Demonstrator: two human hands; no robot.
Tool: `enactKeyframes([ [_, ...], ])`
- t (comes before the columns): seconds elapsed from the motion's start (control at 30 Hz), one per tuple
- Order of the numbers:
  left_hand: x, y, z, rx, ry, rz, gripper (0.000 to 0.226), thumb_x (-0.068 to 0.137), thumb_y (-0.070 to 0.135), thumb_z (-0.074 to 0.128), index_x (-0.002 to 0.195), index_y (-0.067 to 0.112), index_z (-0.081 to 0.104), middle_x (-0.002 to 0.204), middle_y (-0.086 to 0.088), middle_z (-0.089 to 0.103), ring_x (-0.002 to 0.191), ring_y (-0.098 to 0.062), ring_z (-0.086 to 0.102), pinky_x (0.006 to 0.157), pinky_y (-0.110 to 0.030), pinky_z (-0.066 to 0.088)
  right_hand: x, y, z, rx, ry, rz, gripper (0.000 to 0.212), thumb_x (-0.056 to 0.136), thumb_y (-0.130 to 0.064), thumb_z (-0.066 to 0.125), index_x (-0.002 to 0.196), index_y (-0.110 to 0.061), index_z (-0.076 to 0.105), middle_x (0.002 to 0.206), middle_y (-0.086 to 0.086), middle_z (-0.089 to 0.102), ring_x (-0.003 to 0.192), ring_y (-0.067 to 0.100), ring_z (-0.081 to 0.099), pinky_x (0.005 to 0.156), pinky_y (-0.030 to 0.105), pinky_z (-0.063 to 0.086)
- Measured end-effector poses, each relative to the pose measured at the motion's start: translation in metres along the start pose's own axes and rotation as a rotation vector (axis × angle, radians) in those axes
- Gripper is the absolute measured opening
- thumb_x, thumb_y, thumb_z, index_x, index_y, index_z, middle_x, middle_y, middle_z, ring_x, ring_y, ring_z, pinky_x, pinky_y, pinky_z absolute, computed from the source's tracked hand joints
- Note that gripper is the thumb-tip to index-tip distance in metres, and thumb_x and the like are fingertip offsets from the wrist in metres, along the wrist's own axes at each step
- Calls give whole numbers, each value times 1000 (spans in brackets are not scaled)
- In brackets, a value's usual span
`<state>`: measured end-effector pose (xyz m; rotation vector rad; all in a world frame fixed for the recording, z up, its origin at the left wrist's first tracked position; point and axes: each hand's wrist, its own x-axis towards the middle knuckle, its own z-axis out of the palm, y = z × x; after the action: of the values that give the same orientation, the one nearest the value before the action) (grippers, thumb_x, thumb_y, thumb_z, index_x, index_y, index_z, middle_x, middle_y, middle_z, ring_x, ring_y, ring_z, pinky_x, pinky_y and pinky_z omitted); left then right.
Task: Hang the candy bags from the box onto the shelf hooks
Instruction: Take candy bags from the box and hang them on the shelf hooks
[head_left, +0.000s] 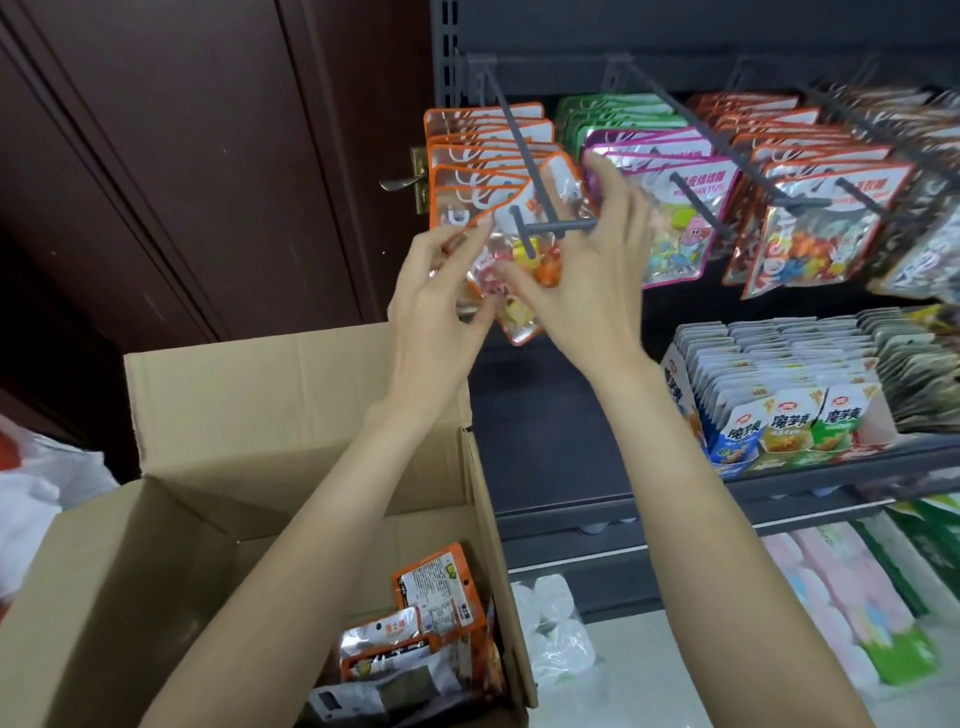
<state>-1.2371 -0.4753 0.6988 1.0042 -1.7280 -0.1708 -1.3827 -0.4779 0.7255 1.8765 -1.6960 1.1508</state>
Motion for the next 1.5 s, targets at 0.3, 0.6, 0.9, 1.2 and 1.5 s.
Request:
enactKeyframes([
  [0.3,25,-14,5,-22,4,-40,57,81,8,72,135,15,54,132,-10,40,82,-5,54,71,-5,46,7,-5,27,18,-70,19,66,88,-49,59,138,-8,48,136,13,48,125,30,45,98,40,35],
  [0.6,13,-8,-10,-123,7,-69,55,84,7,68,136,17,50,134,-4,40,101,-4,53,75,-14,52,-35,-4,23,67,30,5,46,94,-32,57,130,-5,51,133,21,50,126,27,35,104,44,33],
  [0.9,-21,1,-40,-112,152,-58,30,93,16,59,123,14,58,113,6,58,106,-10,54,86,-20,44,-66,-20,5,207,23,24,45,96,-21,56,138,-8,48,143,14,45,133,26,37,108,34,28],
  [1.2,-149,-96,-114,86,-179,-153,25,90,24,52,110,13,62,94,10,59,93,-7,54,85,-27,41,-159,-77,27,431,-570,-160,24,93,-16,55,112,-16,69,102,-1,70,94,18,65,80,33,54],
  [1.5,-232,-170,-133,416,-1345,-411,80,78,73,53,143,27,36,144,1,41,134,-23,35,111,-42,28,-231,-111,121,65,-1613,-363,66,87,-45,65,144,-21,41,147,7,40,138,30,33,109,43,33],
])
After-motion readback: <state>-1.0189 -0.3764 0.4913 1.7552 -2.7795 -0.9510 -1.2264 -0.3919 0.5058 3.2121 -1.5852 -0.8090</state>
